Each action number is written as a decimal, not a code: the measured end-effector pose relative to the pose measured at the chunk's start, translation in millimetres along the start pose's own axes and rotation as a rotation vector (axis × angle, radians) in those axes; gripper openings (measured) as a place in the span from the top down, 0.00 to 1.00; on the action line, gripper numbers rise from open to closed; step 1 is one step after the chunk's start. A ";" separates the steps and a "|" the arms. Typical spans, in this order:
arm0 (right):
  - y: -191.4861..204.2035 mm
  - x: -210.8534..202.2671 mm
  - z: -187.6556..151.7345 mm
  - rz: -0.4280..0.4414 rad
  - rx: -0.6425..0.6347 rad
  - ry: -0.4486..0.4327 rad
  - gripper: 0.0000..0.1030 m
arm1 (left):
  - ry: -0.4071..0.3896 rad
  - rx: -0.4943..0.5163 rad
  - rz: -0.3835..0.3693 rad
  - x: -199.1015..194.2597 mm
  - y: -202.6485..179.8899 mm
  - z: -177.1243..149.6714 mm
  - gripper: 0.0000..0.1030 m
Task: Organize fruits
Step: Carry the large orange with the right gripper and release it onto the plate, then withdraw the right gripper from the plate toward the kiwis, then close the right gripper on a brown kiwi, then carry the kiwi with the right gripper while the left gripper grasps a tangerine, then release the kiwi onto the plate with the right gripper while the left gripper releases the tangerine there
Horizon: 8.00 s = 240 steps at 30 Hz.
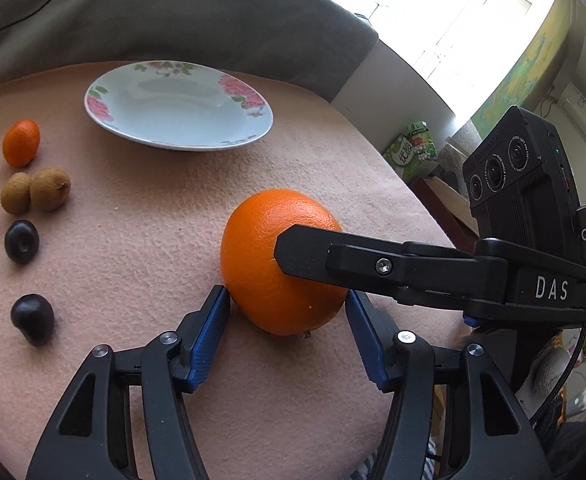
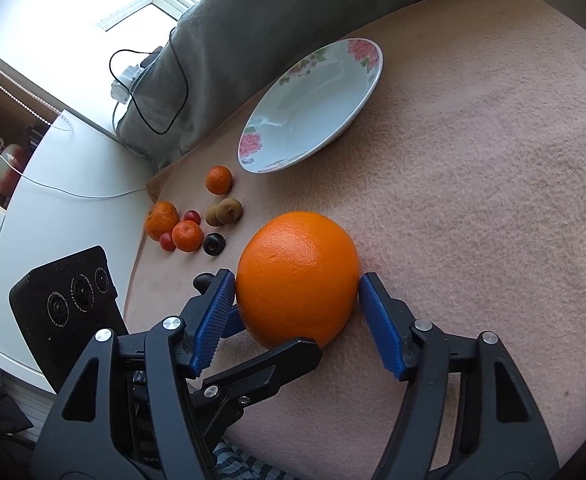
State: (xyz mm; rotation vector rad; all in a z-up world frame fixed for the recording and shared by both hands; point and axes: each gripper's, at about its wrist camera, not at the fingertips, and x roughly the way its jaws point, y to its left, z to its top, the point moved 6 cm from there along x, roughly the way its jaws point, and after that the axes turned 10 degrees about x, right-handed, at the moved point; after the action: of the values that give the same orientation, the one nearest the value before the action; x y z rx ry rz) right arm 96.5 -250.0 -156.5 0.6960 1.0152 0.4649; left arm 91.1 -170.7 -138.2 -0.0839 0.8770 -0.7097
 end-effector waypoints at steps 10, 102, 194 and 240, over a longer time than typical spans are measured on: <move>9.2 -1.2 0.3 -0.026 -0.033 -0.019 0.35 | -0.029 0.006 0.010 -7.7 2.4 1.6 0.43; 102.2 28.6 34.8 -0.154 -0.402 -0.167 0.17 | -0.168 -0.212 0.522 -169.0 161.2 -58.5 0.28; 103.1 108.7 23.3 -0.156 -0.415 -0.002 0.69 | -0.141 -0.204 0.366 -104.8 166.1 -16.4 0.71; 57.0 44.9 68.6 -0.265 -0.363 -0.171 0.69 | -0.140 0.009 0.263 -36.8 117.3 90.4 0.72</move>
State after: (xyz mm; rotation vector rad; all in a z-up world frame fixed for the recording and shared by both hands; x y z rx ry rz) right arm 175.9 -202.3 -119.3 0.2656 0.8181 0.3383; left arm 203.9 -77.3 -95.1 -0.0089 0.7340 -0.4561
